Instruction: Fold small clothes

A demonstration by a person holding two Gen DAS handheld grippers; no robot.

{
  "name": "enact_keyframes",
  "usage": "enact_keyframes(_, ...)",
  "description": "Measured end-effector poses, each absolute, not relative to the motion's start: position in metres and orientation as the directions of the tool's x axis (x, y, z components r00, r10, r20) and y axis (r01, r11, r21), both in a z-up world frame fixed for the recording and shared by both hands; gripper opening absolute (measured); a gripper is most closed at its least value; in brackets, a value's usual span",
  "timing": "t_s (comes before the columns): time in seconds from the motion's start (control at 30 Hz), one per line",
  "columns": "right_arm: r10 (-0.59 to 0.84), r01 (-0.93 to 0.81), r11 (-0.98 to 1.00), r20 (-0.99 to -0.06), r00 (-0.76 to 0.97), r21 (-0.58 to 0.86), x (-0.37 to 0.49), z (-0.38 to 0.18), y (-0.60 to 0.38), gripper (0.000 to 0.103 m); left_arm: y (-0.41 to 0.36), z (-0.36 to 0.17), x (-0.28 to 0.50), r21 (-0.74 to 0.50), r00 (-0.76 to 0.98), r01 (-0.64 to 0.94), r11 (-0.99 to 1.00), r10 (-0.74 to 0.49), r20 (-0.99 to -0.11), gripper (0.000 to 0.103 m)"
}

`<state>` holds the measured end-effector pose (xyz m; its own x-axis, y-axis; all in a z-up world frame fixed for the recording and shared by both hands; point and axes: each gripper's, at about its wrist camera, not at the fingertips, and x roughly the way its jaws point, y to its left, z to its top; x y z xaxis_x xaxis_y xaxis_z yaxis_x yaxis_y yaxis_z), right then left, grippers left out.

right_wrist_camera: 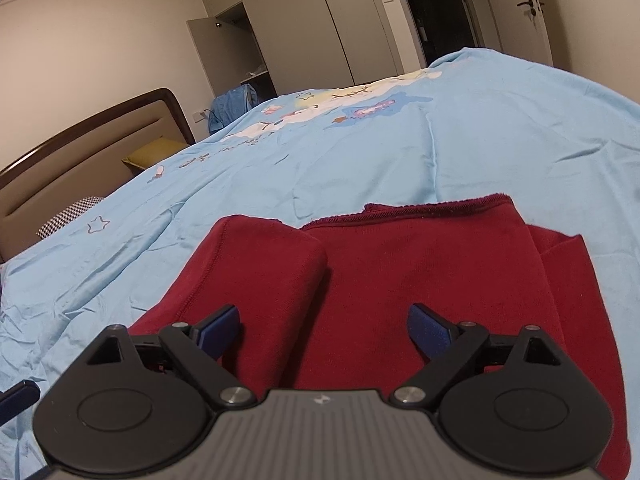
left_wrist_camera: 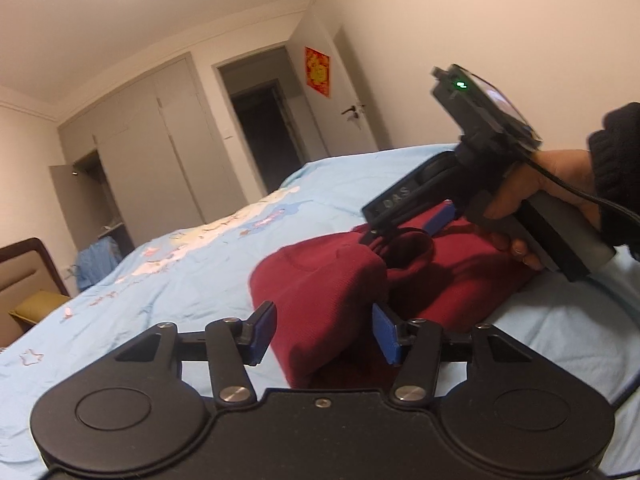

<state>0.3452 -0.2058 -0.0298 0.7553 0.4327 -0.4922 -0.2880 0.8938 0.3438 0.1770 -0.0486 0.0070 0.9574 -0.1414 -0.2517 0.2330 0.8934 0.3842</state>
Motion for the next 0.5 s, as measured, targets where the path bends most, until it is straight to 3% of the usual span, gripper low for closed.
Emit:
enact_keyframes(0.07,0.445,-0.292,0.886,-0.486,0.752,0.360,0.344,-0.029,-0.206,0.092,-0.051,0.007,0.182,0.399,0.962,0.207,0.893,-0.113,-0.248,0.053)
enact_keyframes(0.13,0.456,-0.296,0.879,-0.476,0.752,0.375,0.344,-0.027,-0.205,0.077,-0.056,0.006,0.188,0.428,0.965,0.193,0.883,-0.092,-0.244,0.044)
enact_keyframes(0.17,0.457,-0.294,0.878,-0.474,0.753,0.379,0.345,-0.025,-0.204,0.074,-0.057,0.005,0.188,0.434,0.966,0.195,0.880,-0.096,-0.240,0.038)
enact_keyframes(0.5,0.534,-0.285,0.811,-0.449,0.716,0.511,0.353,-0.031,-0.202,0.034,-0.062,0.006,0.189,0.418,0.961,0.228,0.879,-0.134,-0.243,0.015)
